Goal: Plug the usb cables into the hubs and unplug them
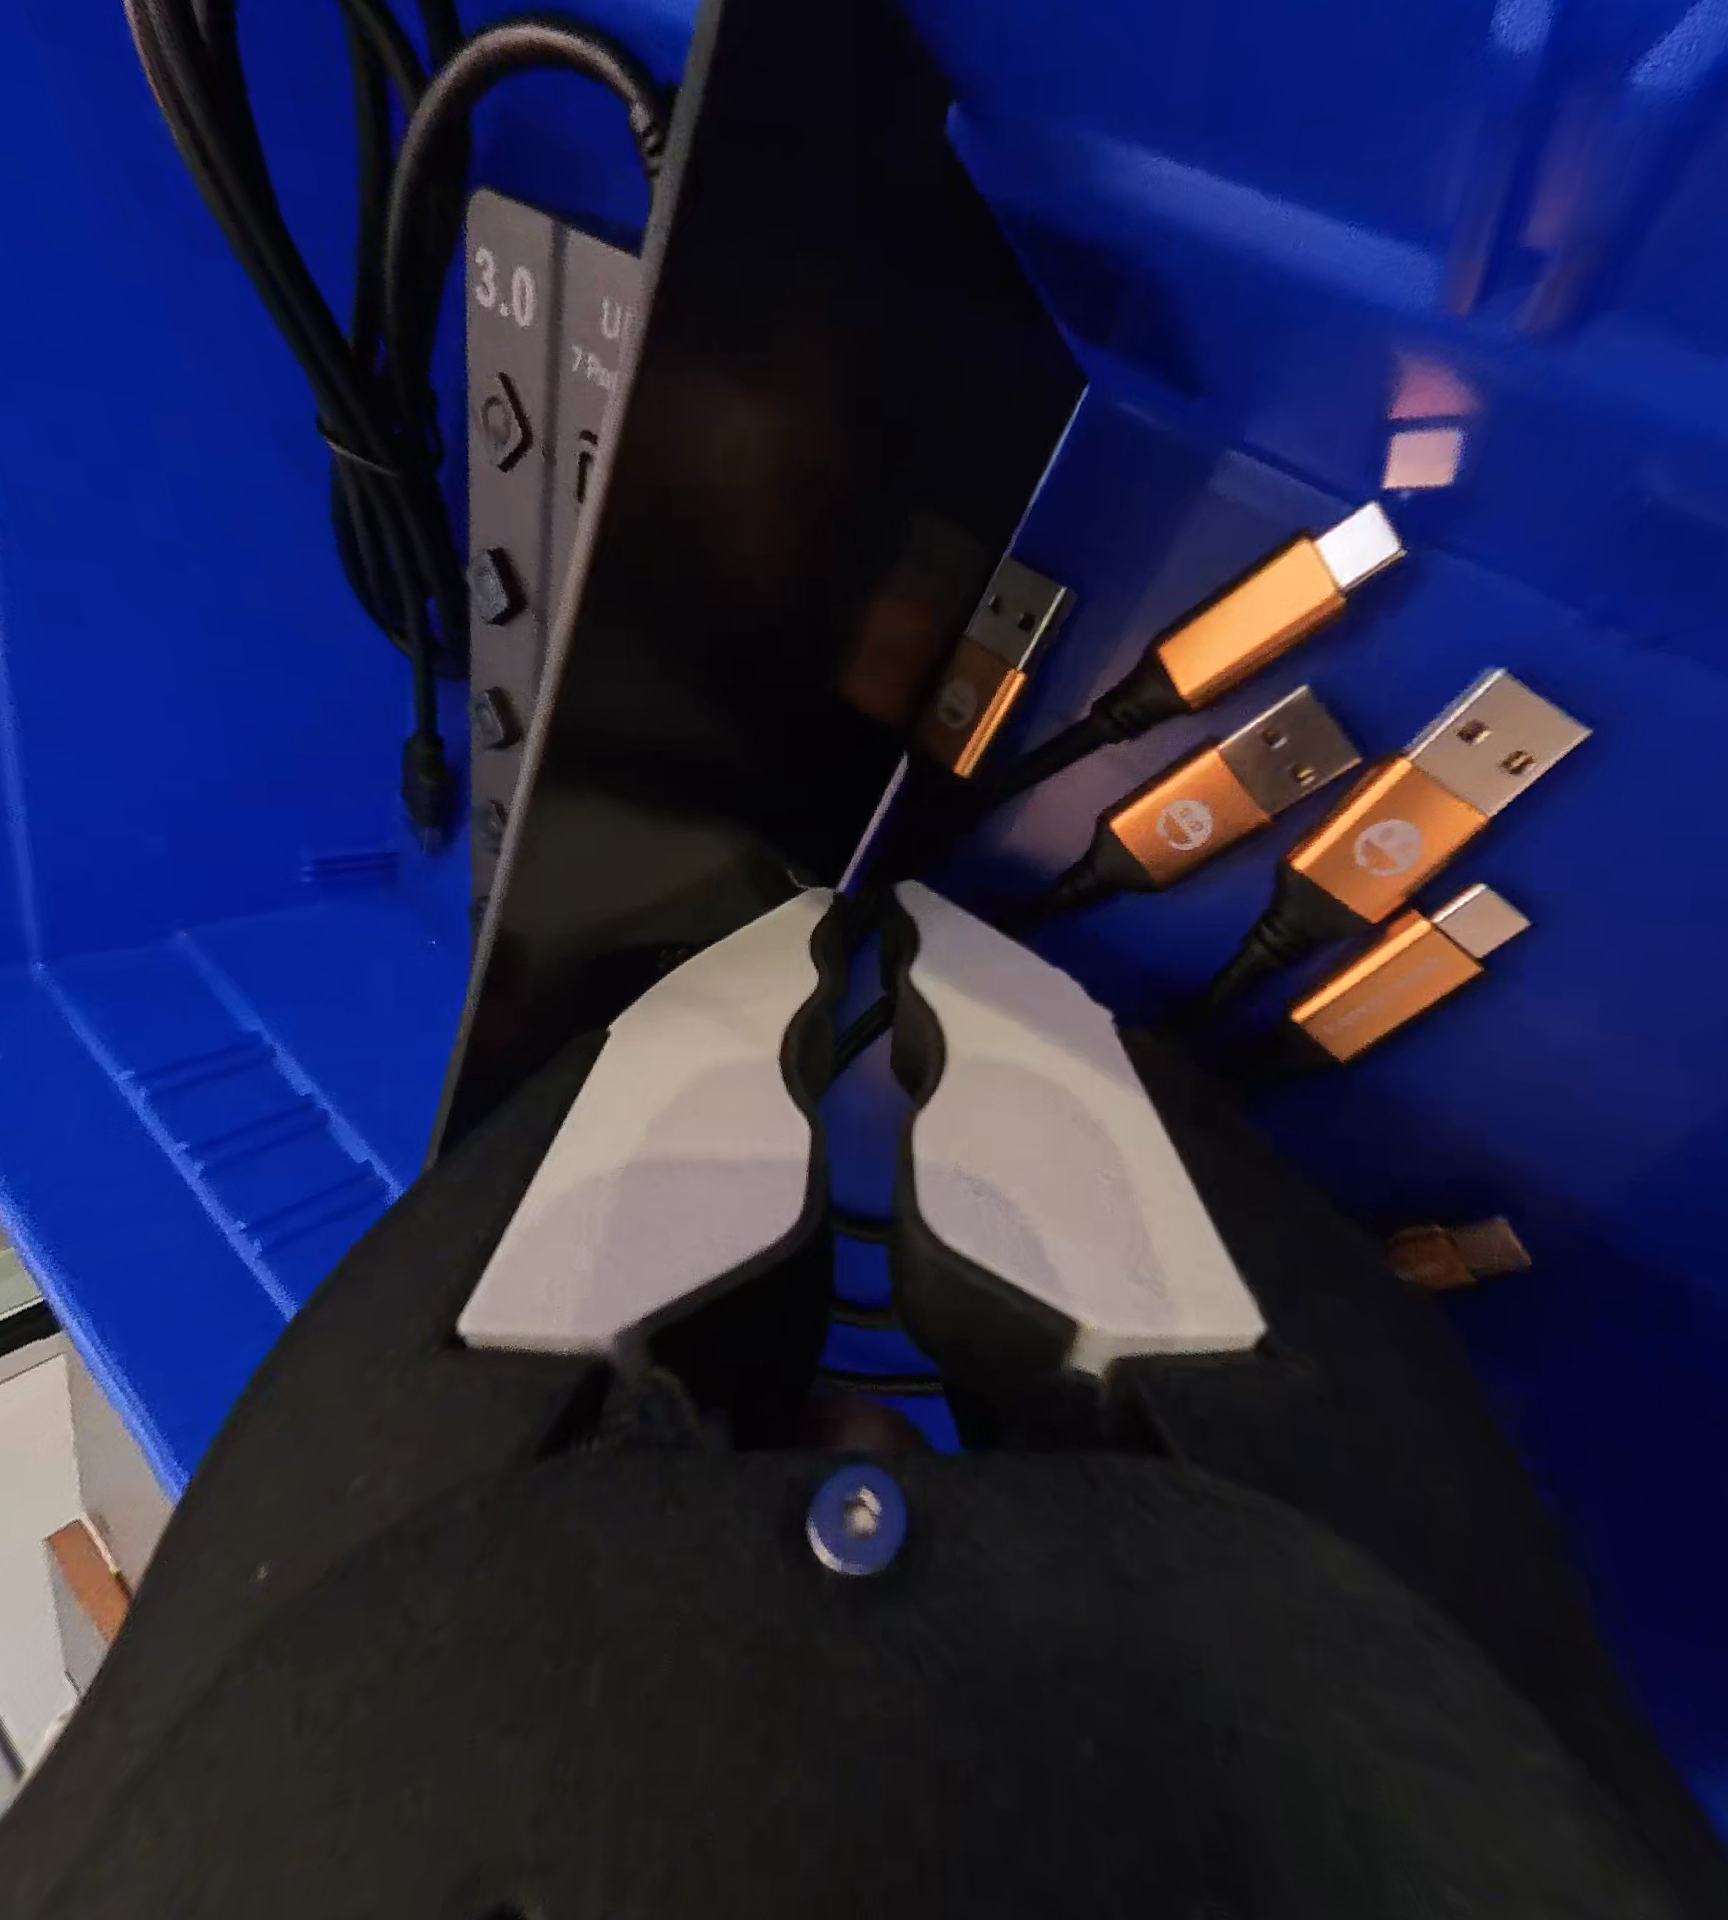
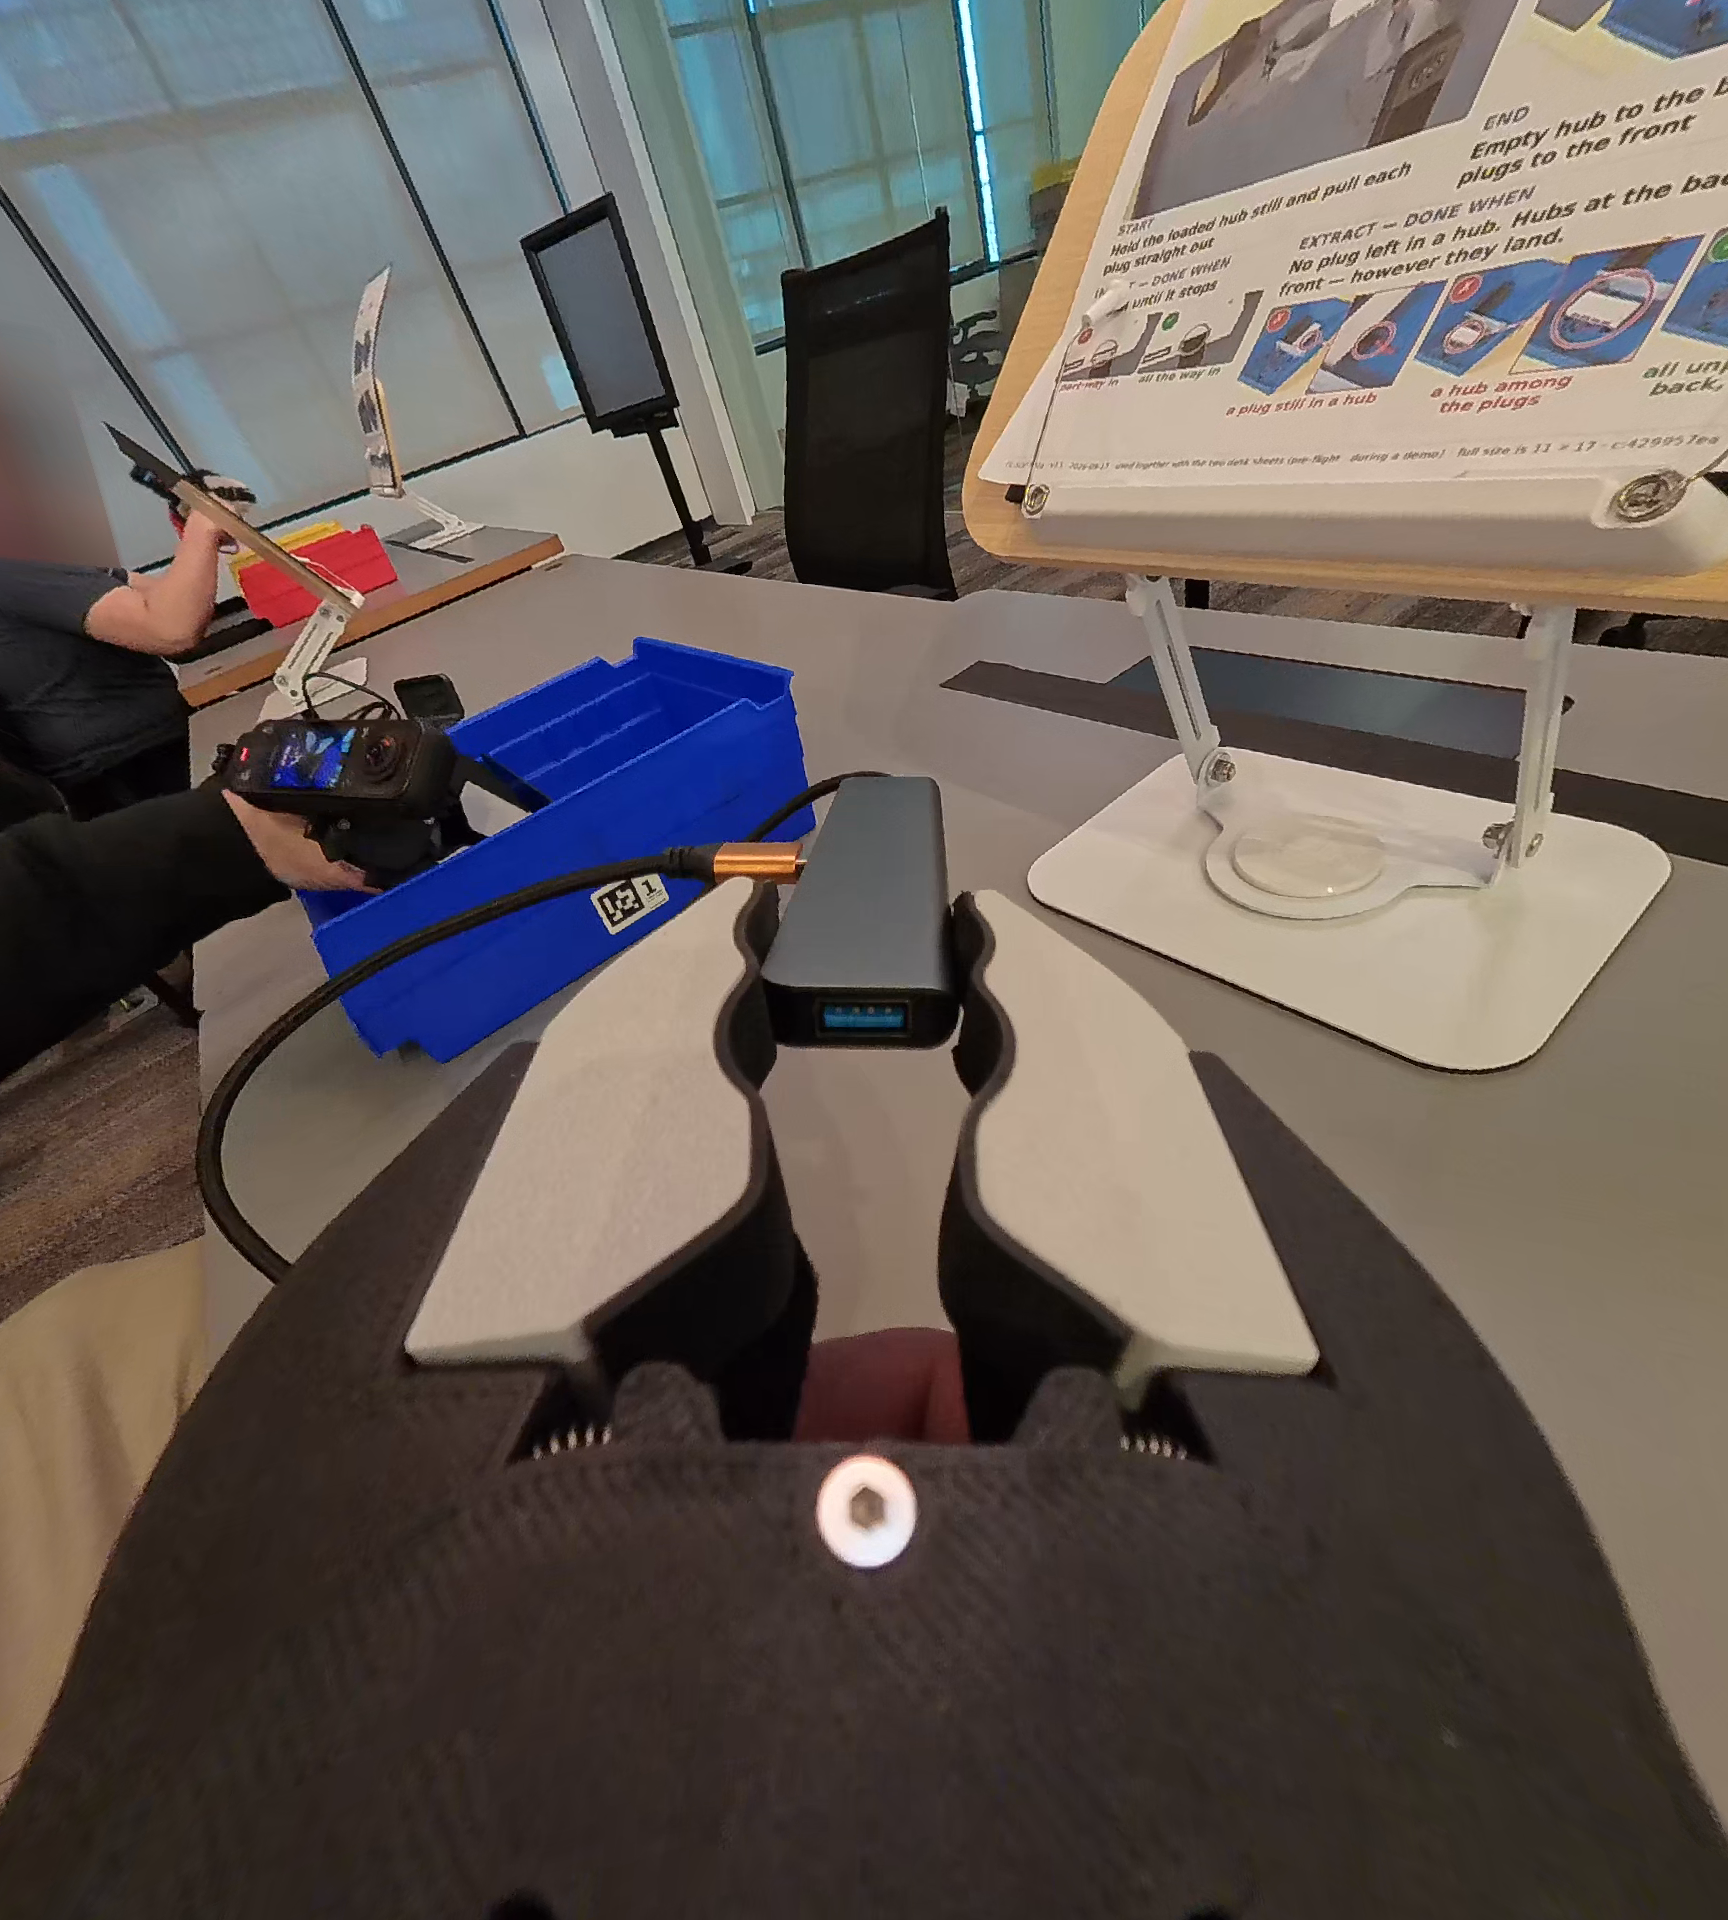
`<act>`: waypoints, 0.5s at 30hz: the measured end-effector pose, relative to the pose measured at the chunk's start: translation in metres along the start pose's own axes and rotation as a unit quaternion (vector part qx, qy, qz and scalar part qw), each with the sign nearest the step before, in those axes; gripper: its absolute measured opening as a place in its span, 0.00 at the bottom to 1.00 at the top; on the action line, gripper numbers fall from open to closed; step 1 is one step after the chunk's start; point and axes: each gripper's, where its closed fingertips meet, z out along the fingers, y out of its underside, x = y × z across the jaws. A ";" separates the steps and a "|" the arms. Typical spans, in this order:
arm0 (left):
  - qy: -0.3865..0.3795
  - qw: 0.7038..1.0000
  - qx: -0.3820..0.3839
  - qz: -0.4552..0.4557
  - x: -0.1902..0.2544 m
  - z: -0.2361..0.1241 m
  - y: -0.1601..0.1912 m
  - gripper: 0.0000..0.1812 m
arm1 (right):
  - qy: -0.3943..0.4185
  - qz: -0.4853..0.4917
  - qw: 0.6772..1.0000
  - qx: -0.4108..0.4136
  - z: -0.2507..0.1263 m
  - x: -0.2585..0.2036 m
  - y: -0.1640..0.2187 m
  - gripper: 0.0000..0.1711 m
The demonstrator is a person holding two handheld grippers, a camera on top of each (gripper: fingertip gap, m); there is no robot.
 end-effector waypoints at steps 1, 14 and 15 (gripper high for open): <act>0.000 1.000 -0.001 -0.001 0.000 0.000 0.000 0.03 | 0.001 0.000 1.000 0.001 0.000 0.000 -0.001 0.18; -0.034 0.999 0.025 -0.017 -0.019 -0.030 -0.003 0.00 | 0.004 0.005 1.000 0.003 -0.001 0.006 0.000 0.18; -0.036 0.999 0.028 -0.018 -0.020 -0.033 -0.003 0.00 | 0.005 0.005 1.000 0.003 -0.001 0.006 0.000 0.18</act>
